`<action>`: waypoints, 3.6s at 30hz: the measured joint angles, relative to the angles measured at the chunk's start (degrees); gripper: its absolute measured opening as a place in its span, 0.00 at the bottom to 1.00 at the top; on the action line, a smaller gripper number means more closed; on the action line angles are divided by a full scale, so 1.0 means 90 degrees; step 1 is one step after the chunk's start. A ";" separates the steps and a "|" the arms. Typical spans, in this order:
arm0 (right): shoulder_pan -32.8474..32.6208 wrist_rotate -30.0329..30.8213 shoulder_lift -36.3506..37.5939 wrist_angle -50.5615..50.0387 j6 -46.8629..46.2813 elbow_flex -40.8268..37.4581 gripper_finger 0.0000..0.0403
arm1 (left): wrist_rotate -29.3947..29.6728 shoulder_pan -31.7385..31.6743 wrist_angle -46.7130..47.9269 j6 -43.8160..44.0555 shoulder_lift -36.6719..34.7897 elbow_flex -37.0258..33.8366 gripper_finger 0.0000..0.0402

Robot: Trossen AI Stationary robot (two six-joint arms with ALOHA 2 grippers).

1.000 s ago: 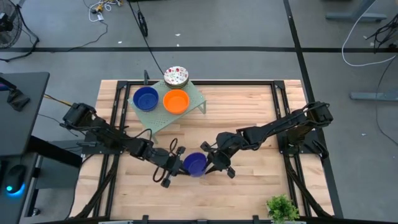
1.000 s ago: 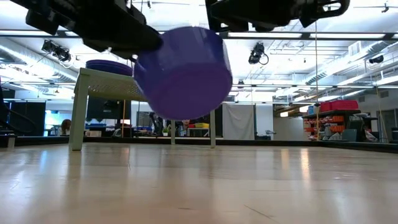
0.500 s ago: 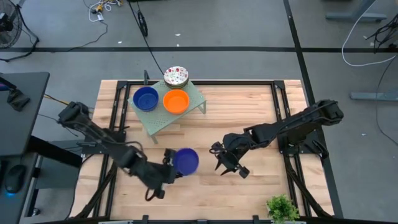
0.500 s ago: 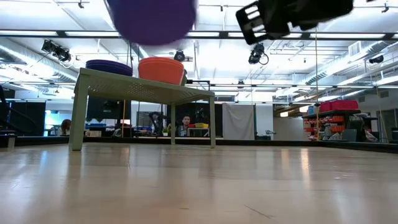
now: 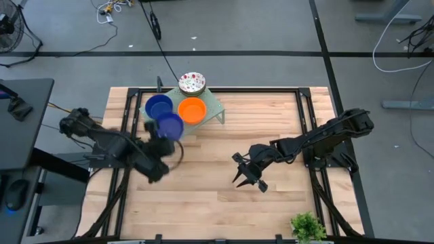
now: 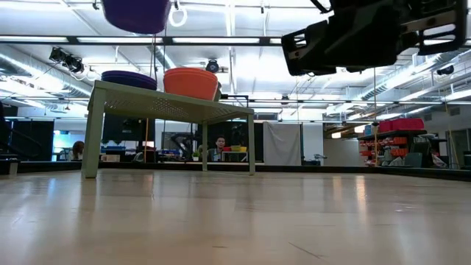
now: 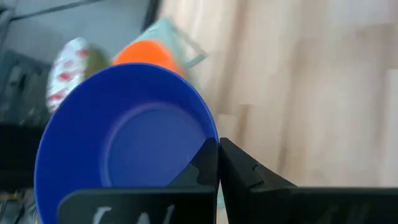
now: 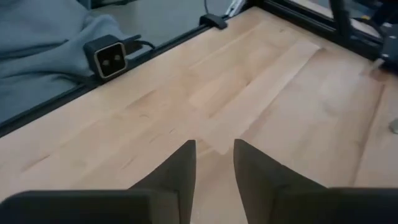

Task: Pick & Place Mini bowls
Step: Stack the blue bowl on the blue bowls on the shelf, then return to Home Position

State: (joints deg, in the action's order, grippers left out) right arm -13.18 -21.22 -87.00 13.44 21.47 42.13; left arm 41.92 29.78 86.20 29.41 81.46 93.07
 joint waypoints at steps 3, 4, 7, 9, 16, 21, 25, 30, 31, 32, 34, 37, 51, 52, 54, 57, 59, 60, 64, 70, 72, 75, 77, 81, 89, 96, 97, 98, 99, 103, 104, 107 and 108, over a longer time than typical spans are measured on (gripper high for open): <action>0.0016 0.0129 0.0000 0.0068 0.0000 0.0000 0.26 | 0.0116 -0.0403 0.0155 0.0039 -0.0460 -0.0231 0.01; 0.0016 0.0139 0.0000 0.0056 -0.0001 0.0000 0.26 | 0.0151 -0.0555 0.0137 0.0028 -0.0655 -0.0322 0.02; 0.0011 0.0138 0.0000 0.0079 0.0000 0.0000 0.25 | 0.0222 -0.1106 0.0104 0.0014 -0.1281 -0.0655 0.02; 0.0014 0.0139 0.0000 0.0070 0.0000 0.0000 0.24 | 0.0225 -0.1514 -0.0093 -0.0014 -0.1675 -0.0946 0.01; 0.0014 0.0139 0.0000 0.0199 0.0024 0.0000 0.24 | -0.0154 -0.2916 -0.1809 -0.0815 -0.2797 -0.2242 0.02; 0.0016 0.0139 0.0000 0.0275 0.0027 0.0000 0.24 | -0.0971 -0.3759 -0.2806 -0.1348 -0.2973 -0.2871 0.01; 0.0016 0.0139 0.0000 0.0273 0.0051 0.0000 0.24 | -0.1393 -0.4354 -0.3159 -0.1516 -0.2868 -0.3203 0.03; 0.0016 0.0139 0.0000 0.0266 0.0051 0.0000 0.24 | -0.1815 -0.4855 -0.3172 -0.1521 -0.2711 -0.3331 0.02; 0.0016 0.0139 0.0000 0.0268 0.0051 0.0000 0.24 | -0.1905 -0.4913 -0.3214 -0.1520 -0.2676 -0.3331 0.02; 0.0016 0.0139 0.0000 0.0253 0.0051 0.0000 0.24 | -0.2023 -0.4951 -0.3284 -0.1519 -0.2640 -0.3328 0.02; 0.0016 0.0139 0.0000 0.0246 0.0051 0.0000 0.24 | -0.2187 -0.5031 -0.3257 -0.1518 -0.2617 -0.3331 0.03; 0.0016 0.0139 0.0000 0.0227 0.0052 0.0000 0.24 | -0.2189 -0.5080 -0.3268 -0.1515 -0.2544 -0.3319 0.05; 0.0016 0.0139 0.0000 0.0220 0.0053 0.0000 0.24 | -0.2192 -0.5120 -0.3263 -0.1484 -0.2171 -0.3324 0.18; 0.0016 0.0139 0.0000 0.0220 0.0051 0.0000 0.24 | -0.2194 -0.5120 -0.3244 -0.1484 -0.2168 -0.3334 0.21; 0.0016 0.0139 0.0000 0.0206 0.0051 0.0000 0.24 | -0.2189 -0.5120 -0.3280 -0.1504 -0.2196 -0.3325 0.28; 0.0014 0.0139 0.0000 0.0208 0.0051 0.0000 0.24 | -0.2198 -0.5120 -0.3206 -0.1507 -0.2311 -0.3308 0.37; 0.0026 0.0139 0.0000 0.0208 0.0051 0.0000 0.24 | -0.2204 -0.5120 -0.2997 -0.1500 -0.2420 -0.3111 0.42; 0.0028 0.0139 0.0000 0.0208 0.0051 0.0000 0.24 | -0.2242 -0.5119 -0.2885 -0.1487 -0.2468 -0.2994 0.44; 0.0046 0.0139 0.0000 0.0205 0.0046 0.0000 0.24 | -0.2527 -0.4974 -0.2756 -0.1369 -0.2835 -0.2665 0.48; 0.0050 0.0139 0.0000 0.0035 0.0002 0.0000 0.24 | -0.2362 -0.3976 -0.3733 -0.0882 -0.3781 -0.3197 0.41; 0.0050 0.0139 0.0000 0.0000 0.0002 0.0000 0.24 | -0.2308 -0.3417 -0.4643 -0.0854 -0.4162 -0.3741 0.36; 0.0050 0.0139 0.0000 -0.0042 0.0002 0.0000 0.24 | -0.2388 -0.2518 -0.6512 -0.1228 -0.4664 -0.4910 0.28; 0.0050 0.0139 0.0000 -0.0036 0.0000 0.0000 0.24 | -0.2715 -0.1947 -0.8046 -0.1818 -0.4926 -0.5848 0.21; 0.0050 0.0139 0.0000 -0.0028 0.0002 0.0000 0.24 | -0.3100 -0.1254 -0.9814 -0.2668 -0.5373 -0.7252 0.07; 0.0050 0.0139 0.0000 0.0158 0.0000 0.0000 0.24 | -0.3212 -0.1178 -0.9393 -0.2521 -0.7195 -0.7982 0.01; 0.0051 0.0139 0.0000 0.0161 0.0002 0.0000 0.24 | -0.3139 -0.1181 -0.8361 -0.2588 -0.8642 -0.7982 0.01; 0.0055 0.0139 0.0000 0.0164 0.0002 0.0000 0.24 | -0.3100 -0.1181 -0.8242 -0.2622 -0.8776 -0.7982 0.01; 0.0057 0.0139 0.0000 0.0163 0.0002 0.0000 0.24 | -0.3057 -0.1181 -0.8176 -0.2645 -0.8880 -0.8001 0.01; 0.0058 0.0139 0.0000 0.0164 0.0000 0.0000 0.24 | -0.3026 -0.1181 -0.8205 -0.2654 -0.8963 -0.8061 0.01; 0.0104 0.0139 0.0000 0.0166 0.0002 0.0000 0.24 | -0.3147 -0.1185 -0.8576 -0.2614 -0.9037 -0.8546 0.01; 0.0124 0.0139 0.0000 0.0171 0.0002 0.0000 0.24 | -0.3303 -0.1199 -0.8771 -0.2491 -0.9012 -0.8698 0.01; 0.0192 0.0139 0.0000 0.0202 0.0002 0.0000 0.24 | -0.3552 -0.1299 -0.9265 -0.2298 -0.8996 -0.9294 0.01; 0.0216 0.0140 0.0000 0.0233 0.0002 0.0000 0.24 | -0.3567 -0.1345 -0.9384 -0.2269 -0.9036 -0.9465 0.01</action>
State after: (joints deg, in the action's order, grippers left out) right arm -11.24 -19.96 -87.00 15.54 21.49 42.13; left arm 9.81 17.68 1.75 8.99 0.14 7.89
